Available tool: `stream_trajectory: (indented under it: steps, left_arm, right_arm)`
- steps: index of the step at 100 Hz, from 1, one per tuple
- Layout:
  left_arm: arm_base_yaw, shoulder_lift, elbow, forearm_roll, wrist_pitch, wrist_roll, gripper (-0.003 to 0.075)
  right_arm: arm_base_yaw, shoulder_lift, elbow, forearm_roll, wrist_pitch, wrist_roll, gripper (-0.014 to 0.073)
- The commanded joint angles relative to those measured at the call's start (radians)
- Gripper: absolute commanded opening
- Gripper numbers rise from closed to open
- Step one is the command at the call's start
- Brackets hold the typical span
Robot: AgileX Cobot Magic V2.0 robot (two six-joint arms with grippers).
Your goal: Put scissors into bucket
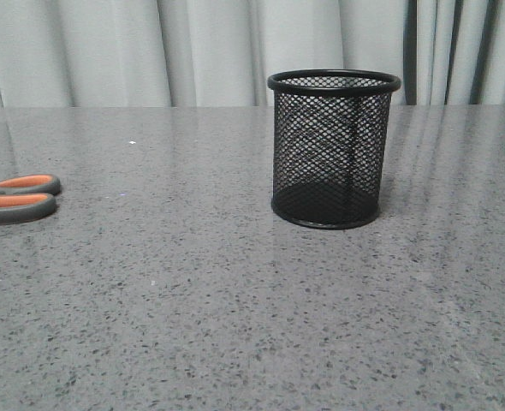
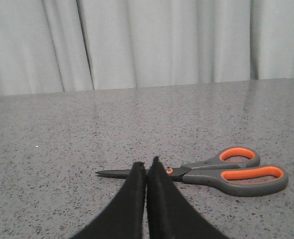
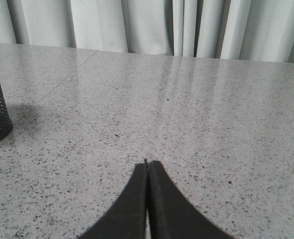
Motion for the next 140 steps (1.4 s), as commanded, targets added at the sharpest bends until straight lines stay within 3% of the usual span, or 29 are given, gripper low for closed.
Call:
stream_trajectory:
  steps: [1,120,140]
  left_arm:
    - [-0.002,-0.026,0.027,-0.007,-0.076,-0.011,-0.0021]
    - [-0.002,-0.026,0.027,-0.007,-0.078,-0.011,-0.0021]
    - [-0.002,-0.026,0.027,-0.087,-0.078,-0.011,-0.0021]
  right_arm:
    - [-0.006,-0.023,0.017,-0.012,-0.078,0.001,-0.0065]
    - [-0.006,-0.023,0.017,-0.012,-0.078,0.001,-0.0065]
    - [-0.006,-0.023,0.017,0.036,-0.08,0.001,-0.0065]
